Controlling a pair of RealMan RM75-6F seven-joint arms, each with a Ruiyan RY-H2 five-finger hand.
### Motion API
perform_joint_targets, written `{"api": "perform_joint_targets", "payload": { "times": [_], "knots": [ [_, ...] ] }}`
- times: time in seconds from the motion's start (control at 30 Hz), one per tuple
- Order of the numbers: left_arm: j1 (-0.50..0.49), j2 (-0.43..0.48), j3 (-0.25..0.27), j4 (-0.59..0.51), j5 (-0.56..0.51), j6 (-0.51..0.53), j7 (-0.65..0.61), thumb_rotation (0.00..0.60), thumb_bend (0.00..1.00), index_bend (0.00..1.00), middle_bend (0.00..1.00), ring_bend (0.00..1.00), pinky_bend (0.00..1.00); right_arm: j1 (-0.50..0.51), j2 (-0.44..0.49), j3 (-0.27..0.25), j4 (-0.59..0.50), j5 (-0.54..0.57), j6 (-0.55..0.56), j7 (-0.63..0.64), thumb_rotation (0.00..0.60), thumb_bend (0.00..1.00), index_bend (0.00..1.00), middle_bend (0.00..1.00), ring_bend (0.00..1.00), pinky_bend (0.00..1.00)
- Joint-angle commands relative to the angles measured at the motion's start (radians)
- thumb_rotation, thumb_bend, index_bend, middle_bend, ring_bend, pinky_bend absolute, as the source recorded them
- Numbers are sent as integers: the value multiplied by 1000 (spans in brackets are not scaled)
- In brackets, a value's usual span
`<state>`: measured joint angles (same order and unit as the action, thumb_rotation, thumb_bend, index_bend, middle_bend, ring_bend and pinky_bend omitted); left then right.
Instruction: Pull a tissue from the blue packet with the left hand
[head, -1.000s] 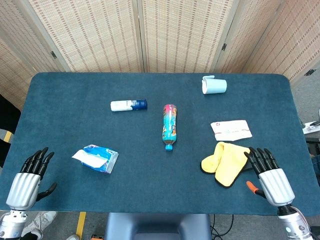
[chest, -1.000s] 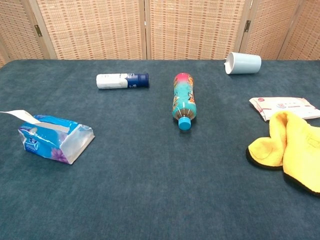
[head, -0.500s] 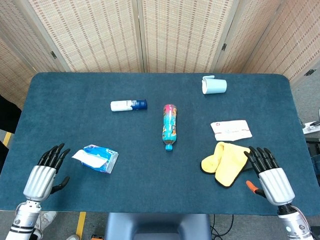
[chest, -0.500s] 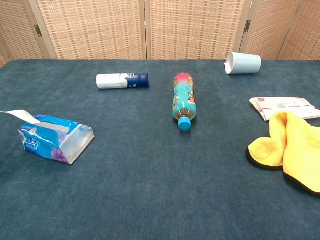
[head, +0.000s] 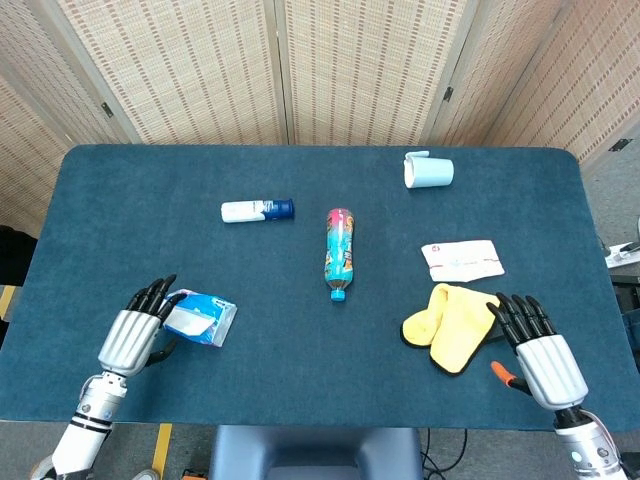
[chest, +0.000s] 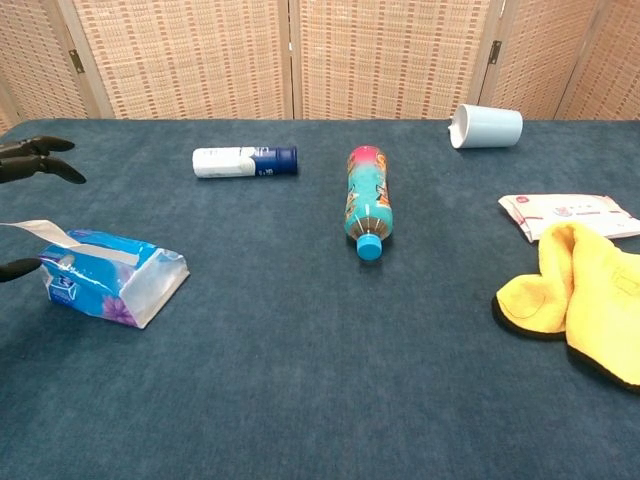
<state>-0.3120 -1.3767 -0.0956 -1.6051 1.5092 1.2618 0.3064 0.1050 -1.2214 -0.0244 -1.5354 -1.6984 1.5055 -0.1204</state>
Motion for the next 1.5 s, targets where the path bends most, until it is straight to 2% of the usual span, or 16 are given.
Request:
{"api": "perform_joint_targets", "payload": {
  "times": [0.03,0.13,0.27,0.43,0.5,0.6,0.87,1.0,1.13,1.33,1.5],
  "knots": [
    [-13,-19,-4,19,-17,-12,7,600,378,248,0,0,204,1,1,0,-1,1,-1,2,600,137,0,0,0,54],
    [-22,-35,-6,44,-30,-22,2,600,383,260,0,0,208,2,1,0,0,4,-5,2,600,137,0,0,0,54],
    [-35,-55,-11,85,-37,-23,-10,600,439,305,0,0,225,6,-1,1,0,8,-15,1,600,137,0,0,0,54],
    [-41,-71,-15,119,-35,-12,-25,600,520,426,0,6,249,8,-4,1,1,11,-22,-2,600,137,0,0,0,54],
    [-44,-81,-18,140,-33,-2,-31,600,573,543,20,26,266,9,-6,0,2,13,-25,-6,600,137,0,0,0,55],
    [-44,-99,-14,186,-17,18,-68,600,619,641,68,46,276,11,-11,-3,5,11,-31,-15,600,137,0,0,0,55],
    [-41,-107,5,216,15,56,-122,600,637,685,105,62,287,11,-9,-4,1,12,-33,-14,600,138,0,0,0,54],
    [-42,-84,1,175,32,81,-122,600,637,689,106,63,288,12,-9,-5,0,11,-32,-15,600,138,0,0,0,54],
    [-57,-42,-25,94,36,93,-87,600,637,688,105,63,288,14,-11,-6,2,14,-40,-18,600,138,0,0,0,55],
    [-83,60,-78,-82,36,103,32,600,638,684,105,63,288,13,-8,-9,-1,10,-36,-18,600,138,0,0,0,55],
    [-81,145,-115,-182,35,135,85,600,638,684,105,63,287,10,-1,-10,-8,6,-29,-13,600,138,0,0,0,54]
  ]
}}
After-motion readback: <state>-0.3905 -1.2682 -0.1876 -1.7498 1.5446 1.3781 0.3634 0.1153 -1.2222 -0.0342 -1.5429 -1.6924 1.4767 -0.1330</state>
